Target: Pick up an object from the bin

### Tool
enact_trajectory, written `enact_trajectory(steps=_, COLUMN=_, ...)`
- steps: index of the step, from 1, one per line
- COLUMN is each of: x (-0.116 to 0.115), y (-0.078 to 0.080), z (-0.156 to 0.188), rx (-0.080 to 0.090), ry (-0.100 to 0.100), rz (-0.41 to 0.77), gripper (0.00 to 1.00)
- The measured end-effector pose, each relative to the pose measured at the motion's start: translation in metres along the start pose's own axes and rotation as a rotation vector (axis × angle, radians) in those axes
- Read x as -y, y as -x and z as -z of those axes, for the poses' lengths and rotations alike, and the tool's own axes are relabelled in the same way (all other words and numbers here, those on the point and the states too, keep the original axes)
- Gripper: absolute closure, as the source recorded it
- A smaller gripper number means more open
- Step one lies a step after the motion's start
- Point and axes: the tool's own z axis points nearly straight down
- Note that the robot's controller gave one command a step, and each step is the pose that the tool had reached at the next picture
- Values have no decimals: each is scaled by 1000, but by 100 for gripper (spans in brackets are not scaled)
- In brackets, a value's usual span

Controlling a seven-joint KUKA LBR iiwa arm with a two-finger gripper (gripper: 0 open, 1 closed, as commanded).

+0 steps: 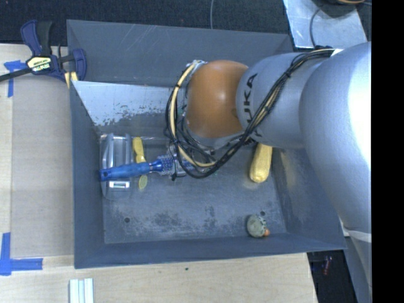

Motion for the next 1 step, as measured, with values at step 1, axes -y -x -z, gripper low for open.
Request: enact_trajectory(steps=1, x=0, y=0, z=13, rx=1, ry=0, rz=-1, gripper=100)
